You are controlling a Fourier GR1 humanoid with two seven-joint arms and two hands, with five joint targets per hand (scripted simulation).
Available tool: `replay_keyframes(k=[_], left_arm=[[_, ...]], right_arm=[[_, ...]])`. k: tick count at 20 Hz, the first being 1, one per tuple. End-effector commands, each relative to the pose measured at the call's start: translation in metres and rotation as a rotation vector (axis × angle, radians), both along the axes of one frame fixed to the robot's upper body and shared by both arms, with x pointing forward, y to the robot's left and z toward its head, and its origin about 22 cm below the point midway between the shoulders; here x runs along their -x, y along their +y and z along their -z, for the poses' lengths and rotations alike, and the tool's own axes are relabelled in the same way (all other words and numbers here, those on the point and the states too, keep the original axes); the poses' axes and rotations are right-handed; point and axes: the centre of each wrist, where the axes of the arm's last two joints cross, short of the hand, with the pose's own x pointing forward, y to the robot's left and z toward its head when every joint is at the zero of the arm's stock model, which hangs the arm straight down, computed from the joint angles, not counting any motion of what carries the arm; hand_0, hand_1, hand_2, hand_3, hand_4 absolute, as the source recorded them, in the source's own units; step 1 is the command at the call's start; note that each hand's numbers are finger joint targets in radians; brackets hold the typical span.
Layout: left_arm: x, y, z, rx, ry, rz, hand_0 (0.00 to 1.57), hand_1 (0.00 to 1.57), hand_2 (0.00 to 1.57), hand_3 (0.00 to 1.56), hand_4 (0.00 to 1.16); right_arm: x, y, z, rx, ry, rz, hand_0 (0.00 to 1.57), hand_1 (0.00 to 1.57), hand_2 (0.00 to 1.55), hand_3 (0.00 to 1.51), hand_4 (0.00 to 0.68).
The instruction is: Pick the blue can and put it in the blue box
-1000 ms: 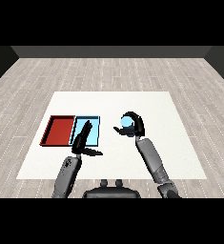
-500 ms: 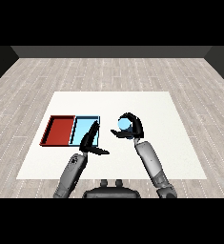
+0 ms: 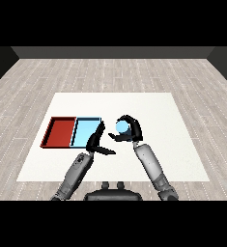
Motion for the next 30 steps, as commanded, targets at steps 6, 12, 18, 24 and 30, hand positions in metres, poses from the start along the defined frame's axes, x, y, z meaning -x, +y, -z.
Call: replay_keyframes(k=[6,12,18,24,30], left_arm=[[-0.003,-0.018,0.006,0.005,0.054,0.0,0.0,0.0,0.0,0.0,0.0],[-0.01,-0.007,-0.007,0.016,0.048,-0.007,0.0,0.0,0.0,0.0,0.0],[-0.002,-0.011,0.012,0.009,0.057,0.012,0.0,0.0,0.0,0.0,0.0],[0.016,-0.034,0.005,0.046,0.058,0.024,0.0,0.0,0.0,0.0,0.0],[-0.001,-0.037,0.02,0.061,0.034,0.054,0.0,0.0,0.0,0.0,0.0]], right_arm=[[0.001,0.003,0.001,-0.031,-0.013,-0.04,1.49,1.49,1.46,1.4,0.616],[0.006,0.028,0.01,-0.018,-0.017,-0.056,1.47,1.47,1.46,1.39,0.611],[0.004,0.043,0.006,-0.011,-0.032,-0.07,1.48,1.48,1.47,1.41,0.61],[0.02,0.026,0.005,-0.069,-0.006,-0.077,1.46,1.46,1.45,1.39,0.628],[0.027,0.033,0.018,-0.113,0.01,-0.085,1.46,1.46,1.45,1.39,0.589]])
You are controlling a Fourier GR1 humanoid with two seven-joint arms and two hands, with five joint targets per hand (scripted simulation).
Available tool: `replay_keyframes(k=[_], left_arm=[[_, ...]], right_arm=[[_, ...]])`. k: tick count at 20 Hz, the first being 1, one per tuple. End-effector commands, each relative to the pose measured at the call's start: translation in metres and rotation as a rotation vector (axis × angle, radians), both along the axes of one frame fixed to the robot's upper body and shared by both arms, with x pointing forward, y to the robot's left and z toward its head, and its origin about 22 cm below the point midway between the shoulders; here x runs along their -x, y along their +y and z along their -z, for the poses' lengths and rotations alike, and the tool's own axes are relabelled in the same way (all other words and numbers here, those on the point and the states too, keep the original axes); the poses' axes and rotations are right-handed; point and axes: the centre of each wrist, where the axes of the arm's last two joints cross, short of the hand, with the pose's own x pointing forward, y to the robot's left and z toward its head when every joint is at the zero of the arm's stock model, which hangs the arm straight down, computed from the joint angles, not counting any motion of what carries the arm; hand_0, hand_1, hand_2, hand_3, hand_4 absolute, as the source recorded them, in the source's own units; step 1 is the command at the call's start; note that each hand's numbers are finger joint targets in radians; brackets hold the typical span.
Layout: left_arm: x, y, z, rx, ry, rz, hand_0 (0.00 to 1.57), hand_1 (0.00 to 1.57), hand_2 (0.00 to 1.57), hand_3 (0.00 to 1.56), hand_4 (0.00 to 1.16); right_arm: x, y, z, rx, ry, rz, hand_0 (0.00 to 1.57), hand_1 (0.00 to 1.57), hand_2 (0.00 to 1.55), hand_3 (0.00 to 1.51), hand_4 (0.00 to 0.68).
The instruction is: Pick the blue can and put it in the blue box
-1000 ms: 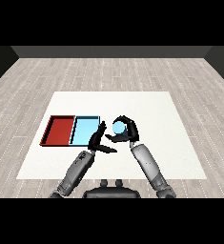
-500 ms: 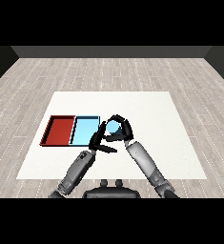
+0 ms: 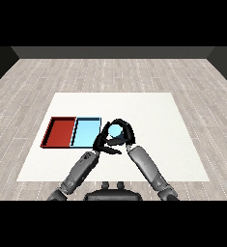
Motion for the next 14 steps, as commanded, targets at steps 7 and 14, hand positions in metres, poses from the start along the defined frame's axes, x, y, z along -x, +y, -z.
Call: replay_keyframes(k=[7,14], left_arm=[[-0.004,-0.025,0.001,-0.043,0.004,-0.01,0.0,0.0,0.0,0.0,0.37],[-0.011,-0.032,-0.002,-0.015,0.087,-0.122,0.43,0.43,0.62,0.5,0.57]], right_arm=[[0.013,0.026,-0.003,-0.103,0.008,-0.038,1.47,1.47,1.46,1.39,0.601],[0.017,0.018,0.001,-0.181,0.035,-0.048,1.47,1.47,1.46,1.39,0.607]])
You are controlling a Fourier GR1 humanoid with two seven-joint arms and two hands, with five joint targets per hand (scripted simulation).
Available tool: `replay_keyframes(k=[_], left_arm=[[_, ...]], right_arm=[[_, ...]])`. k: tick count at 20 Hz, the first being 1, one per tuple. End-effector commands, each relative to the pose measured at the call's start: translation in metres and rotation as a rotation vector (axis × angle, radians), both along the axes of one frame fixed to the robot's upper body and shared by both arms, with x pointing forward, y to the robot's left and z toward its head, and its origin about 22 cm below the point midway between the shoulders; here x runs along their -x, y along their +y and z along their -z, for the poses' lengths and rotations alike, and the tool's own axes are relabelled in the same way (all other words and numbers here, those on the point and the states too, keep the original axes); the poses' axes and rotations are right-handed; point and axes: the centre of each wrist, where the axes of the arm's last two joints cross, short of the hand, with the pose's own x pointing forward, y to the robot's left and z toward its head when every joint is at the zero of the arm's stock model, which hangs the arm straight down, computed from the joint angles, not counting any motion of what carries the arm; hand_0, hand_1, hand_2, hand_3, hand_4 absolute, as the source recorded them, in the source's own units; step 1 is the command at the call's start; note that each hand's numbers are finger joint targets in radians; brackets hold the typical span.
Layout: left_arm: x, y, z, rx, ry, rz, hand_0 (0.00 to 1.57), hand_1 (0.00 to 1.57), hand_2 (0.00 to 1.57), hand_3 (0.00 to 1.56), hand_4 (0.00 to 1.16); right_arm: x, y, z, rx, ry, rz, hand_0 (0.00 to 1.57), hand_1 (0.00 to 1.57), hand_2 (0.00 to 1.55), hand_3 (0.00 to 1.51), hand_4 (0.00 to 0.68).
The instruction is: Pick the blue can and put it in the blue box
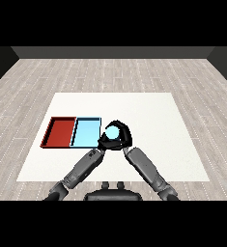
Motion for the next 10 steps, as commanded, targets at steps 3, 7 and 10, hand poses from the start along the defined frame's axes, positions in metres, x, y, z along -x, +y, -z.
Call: replay_keyframes(k=[3,7,10], left_arm=[[-0.007,0.003,0.003,0.142,0.024,-0.056,1.57,1.57,1.53,1.32,0.67],[-0.016,0.009,0.011,0.163,0.029,-0.056,1.57,1.57,1.57,1.52,0.93],[0.008,-0.01,0.017,0.123,-0.042,-0.074,1.57,1.57,1.57,1.51,1.0]], right_arm=[[-0.005,0.003,0.01,-0.071,-0.006,-0.019,1.46,1.46,1.44,1.39,0.621],[-0.01,-0.003,-0.007,-0.059,0.003,-0.016,1.46,1.46,1.44,1.4,0.627],[0.011,0.004,0.011,-0.082,0.016,0.001,1.43,1.43,1.44,1.39,0.609]])
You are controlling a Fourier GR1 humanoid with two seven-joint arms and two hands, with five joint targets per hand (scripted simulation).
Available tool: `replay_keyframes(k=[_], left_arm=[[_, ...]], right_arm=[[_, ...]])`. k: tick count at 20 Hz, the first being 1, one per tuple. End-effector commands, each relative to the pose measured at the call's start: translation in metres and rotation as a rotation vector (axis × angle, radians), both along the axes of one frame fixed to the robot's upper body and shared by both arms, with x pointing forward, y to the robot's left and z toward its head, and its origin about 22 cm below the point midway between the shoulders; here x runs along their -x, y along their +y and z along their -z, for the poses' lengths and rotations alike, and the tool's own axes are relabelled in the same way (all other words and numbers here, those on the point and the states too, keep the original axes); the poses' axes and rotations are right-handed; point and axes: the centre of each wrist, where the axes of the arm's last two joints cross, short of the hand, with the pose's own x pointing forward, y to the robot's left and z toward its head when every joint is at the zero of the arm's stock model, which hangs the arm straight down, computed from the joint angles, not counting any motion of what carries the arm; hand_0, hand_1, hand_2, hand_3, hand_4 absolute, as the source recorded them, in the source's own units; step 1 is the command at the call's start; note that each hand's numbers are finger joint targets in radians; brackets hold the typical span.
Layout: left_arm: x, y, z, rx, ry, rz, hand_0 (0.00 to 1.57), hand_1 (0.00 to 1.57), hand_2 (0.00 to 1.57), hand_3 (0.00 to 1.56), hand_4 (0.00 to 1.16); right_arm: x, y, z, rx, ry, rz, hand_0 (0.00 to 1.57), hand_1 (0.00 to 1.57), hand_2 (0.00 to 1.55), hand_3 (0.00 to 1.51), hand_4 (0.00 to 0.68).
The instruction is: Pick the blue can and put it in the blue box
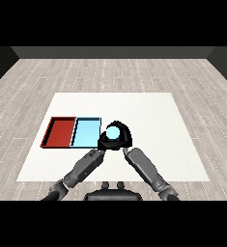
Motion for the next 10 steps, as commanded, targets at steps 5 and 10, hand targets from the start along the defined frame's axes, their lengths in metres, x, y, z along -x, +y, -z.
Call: replay_keyframes(k=[5,10], left_arm=[[0.0,0.003,0.014,0.021,-0.107,-0.048,1.57,1.57,1.57,1.54,1.06],[-0.006,0.0,0.004,0.022,-0.114,-0.042,1.57,1.57,1.57,1.54,1.12]], right_arm=[[0.006,0.002,-0.009,-0.052,0.058,-0.075,1.16,1.16,1.24,1.1,0.397],[0.0,-0.004,-0.004,0.064,0.023,-0.083,0.0,0.0,0.0,0.0,0.0]])
